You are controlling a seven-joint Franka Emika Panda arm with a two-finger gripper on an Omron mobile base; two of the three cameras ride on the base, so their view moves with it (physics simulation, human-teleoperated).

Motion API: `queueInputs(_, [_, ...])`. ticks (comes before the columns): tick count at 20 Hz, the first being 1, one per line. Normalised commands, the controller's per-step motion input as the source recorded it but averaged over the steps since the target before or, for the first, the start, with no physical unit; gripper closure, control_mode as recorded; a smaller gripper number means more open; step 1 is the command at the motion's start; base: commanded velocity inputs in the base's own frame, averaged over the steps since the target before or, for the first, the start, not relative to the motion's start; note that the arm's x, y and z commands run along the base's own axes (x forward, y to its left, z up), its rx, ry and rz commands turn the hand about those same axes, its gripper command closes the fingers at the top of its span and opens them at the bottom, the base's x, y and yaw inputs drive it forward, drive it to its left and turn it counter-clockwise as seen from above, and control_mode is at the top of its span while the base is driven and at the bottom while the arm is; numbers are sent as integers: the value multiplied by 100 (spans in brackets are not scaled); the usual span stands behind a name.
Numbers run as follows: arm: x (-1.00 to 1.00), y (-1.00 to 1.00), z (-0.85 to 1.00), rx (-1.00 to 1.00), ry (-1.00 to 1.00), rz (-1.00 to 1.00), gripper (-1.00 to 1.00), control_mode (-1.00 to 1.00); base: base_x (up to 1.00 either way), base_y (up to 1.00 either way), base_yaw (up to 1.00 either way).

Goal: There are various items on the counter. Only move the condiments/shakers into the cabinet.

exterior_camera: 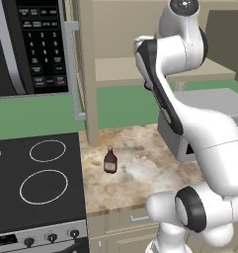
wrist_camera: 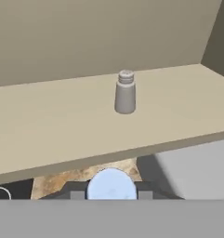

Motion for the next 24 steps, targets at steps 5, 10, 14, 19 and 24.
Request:
queueInputs(5, [-34, -2, 24, 0, -45, 13, 100, -100, 0, 0, 0])
queueInputs(10, [-13, 2, 15, -3, -39, 5, 100, -100, 0, 0, 0])
queueInputs(14, [1, 4, 1, -4, -30, 2, 100, -100, 0, 0, 0])
queueInputs(19, [0, 2, 0, 0, 0, 0, 100, -100, 0, 0, 0])
queueInputs(24, [13, 19, 5, 0, 12, 3, 100, -100, 0, 0, 0])
